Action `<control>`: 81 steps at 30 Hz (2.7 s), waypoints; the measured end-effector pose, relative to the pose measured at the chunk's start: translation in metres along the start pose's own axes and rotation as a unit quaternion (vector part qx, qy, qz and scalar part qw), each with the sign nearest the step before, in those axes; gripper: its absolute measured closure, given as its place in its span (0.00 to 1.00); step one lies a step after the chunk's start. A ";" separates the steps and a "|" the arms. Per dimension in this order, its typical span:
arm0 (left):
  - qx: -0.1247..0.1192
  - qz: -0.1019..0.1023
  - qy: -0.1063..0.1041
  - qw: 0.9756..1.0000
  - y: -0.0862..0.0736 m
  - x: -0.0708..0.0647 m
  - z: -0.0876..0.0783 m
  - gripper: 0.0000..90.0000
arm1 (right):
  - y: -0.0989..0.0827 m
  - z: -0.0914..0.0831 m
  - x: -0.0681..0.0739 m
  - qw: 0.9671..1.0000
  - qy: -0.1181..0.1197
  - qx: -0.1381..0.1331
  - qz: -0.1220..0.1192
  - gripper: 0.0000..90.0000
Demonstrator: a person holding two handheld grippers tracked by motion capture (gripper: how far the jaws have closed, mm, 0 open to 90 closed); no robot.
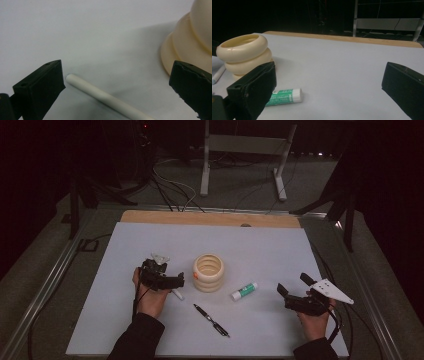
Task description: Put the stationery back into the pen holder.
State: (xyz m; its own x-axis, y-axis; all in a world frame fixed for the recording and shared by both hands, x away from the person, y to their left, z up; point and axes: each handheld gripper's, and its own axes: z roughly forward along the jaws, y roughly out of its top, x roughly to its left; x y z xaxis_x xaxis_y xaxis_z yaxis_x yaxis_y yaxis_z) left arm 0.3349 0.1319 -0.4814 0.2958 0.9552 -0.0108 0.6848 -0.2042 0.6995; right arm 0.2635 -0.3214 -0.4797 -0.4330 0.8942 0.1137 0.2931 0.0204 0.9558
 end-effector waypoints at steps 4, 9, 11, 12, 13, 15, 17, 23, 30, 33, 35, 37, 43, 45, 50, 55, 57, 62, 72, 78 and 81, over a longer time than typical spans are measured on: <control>0.009 0.005 0.006 1.000 -0.003 0.000 0.003 0.00 | 0.000 0.000 0.000 1.000 -0.001 0.000 0.001 0.00; 0.018 0.004 0.007 1.000 -0.005 0.000 0.007 0.00 | 0.000 0.000 0.000 1.000 -0.001 0.001 0.000 0.00; 0.023 0.004 0.007 1.000 -0.006 0.000 0.009 0.00 | 0.000 0.000 0.000 1.000 -0.001 0.001 0.000 0.00; 0.025 0.001 0.005 1.000 -0.007 0.000 0.010 0.00 | 0.000 0.000 0.000 1.000 -0.001 0.001 0.000 0.00; 0.027 0.001 0.004 1.000 -0.008 0.000 0.011 0.00 | 0.000 0.000 0.000 1.000 -0.001 0.001 0.000 0.00; 0.033 -0.003 0.003 0.999 -0.010 0.000 0.013 0.01 | 0.000 0.001 0.000 1.000 -0.001 0.001 0.000 0.00; 0.041 -0.006 -0.004 0.999 -0.011 0.000 0.014 0.02 | 0.000 0.001 0.000 1.000 -0.002 0.002 -0.002 0.00; 0.056 -0.006 -0.001 0.998 -0.013 -0.002 0.016 0.11 | -0.001 0.001 0.000 1.000 -0.005 0.005 -0.004 0.00; 0.084 -0.001 0.013 0.996 -0.020 -0.003 0.020 0.48 | -0.001 0.001 0.001 1.000 -0.006 0.005 -0.005 0.00; 0.087 0.007 0.005 0.996 -0.018 -0.004 0.019 0.70 | -0.001 0.002 0.000 1.000 -0.006 0.006 -0.005 0.00; 0.090 0.018 -0.001 0.996 -0.017 -0.005 0.019 0.76 | -0.001 0.002 0.000 1.000 -0.006 0.005 -0.005 0.00; 0.093 0.025 -0.007 0.995 -0.016 -0.005 0.020 0.86 | -0.001 0.002 0.001 1.000 -0.006 0.006 -0.005 0.00; 0.093 0.034 -0.019 0.995 -0.016 -0.002 0.020 0.88 | -0.001 0.002 0.000 1.000 -0.006 0.006 -0.006 0.00; 0.092 0.034 -0.022 0.995 -0.016 -0.001 0.020 0.88 | -0.001 0.002 0.000 1.000 -0.005 0.006 -0.005 0.00; 0.088 0.035 -0.028 0.995 -0.016 0.001 0.020 0.88 | -0.001 0.002 0.000 1.000 -0.005 0.006 -0.004 0.00; 0.082 0.034 -0.030 0.996 -0.015 0.002 0.018 0.88 | -0.001 0.002 0.000 1.000 -0.005 0.005 -0.004 0.00; 0.074 0.034 -0.034 0.996 -0.014 0.002 0.015 0.88 | -0.001 0.002 0.000 1.000 -0.005 0.004 -0.004 0.00; 0.051 0.033 -0.043 0.997 -0.011 0.004 0.008 0.88 | -0.001 0.002 0.000 1.000 -0.005 0.004 -0.004 0.00; 0.034 0.028 -0.049 0.998 -0.006 0.009 0.001 0.88 | -0.001 0.002 0.000 1.000 -0.005 0.005 -0.005 0.00; 0.017 0.026 -0.056 0.998 -0.004 0.012 -0.005 0.88 | -0.001 0.002 0.000 1.000 -0.004 0.004 -0.004 0.00; 0.007 0.024 -0.058 0.998 -0.002 0.014 -0.008 0.88 | -0.001 0.002 0.000 1.000 -0.004 0.004 -0.005 0.00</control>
State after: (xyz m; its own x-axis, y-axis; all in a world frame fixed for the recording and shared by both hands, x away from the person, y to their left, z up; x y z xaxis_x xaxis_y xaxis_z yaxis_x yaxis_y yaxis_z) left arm 0.3322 0.1470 -0.4767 0.4038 0.9128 -0.0609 0.6774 -0.2536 0.6906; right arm 0.2648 -0.3205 -0.4809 -0.4286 0.8977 0.1025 0.2967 0.0327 0.9544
